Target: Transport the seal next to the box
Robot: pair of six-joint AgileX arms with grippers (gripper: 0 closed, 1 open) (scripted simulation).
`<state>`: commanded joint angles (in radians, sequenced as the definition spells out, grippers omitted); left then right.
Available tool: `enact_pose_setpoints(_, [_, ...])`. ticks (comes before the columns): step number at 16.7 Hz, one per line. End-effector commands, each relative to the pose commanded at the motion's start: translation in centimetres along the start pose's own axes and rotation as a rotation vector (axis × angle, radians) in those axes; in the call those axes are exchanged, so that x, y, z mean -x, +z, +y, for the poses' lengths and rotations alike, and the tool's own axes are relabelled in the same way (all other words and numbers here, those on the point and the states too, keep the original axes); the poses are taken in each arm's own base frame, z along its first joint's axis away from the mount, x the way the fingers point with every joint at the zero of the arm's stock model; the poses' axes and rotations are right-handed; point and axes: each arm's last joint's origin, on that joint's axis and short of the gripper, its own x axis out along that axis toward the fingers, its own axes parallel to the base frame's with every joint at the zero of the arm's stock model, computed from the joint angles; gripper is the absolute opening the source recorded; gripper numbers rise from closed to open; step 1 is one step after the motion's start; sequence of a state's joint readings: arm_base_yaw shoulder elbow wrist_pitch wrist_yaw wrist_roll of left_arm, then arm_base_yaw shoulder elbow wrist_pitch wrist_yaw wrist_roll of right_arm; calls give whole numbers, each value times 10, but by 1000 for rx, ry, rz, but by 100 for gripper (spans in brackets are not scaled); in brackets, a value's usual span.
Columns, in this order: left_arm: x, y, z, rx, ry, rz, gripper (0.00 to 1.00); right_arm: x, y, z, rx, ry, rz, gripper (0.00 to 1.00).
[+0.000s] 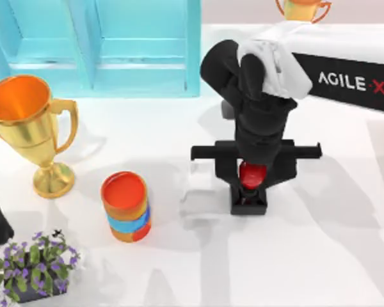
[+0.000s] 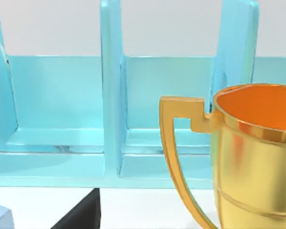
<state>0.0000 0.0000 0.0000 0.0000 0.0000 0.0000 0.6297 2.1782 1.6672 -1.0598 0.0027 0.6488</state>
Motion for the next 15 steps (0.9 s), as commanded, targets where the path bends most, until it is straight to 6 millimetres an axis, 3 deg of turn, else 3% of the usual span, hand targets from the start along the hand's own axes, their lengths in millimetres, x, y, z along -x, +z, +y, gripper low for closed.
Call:
enact_pose_setpoints(4, [0, 0, 0, 0, 0, 0, 100, 1, 1, -1, -4, 1, -1, 0])
enact_pose_setpoints(11, [0, 0, 0, 0, 0, 0, 100, 48, 1, -1, -4, -2, 2, 0])
enact_pose_setpoints(15, [0, 0, 0, 0, 0, 0, 100, 48, 1, 0, -4, -2, 3, 0])
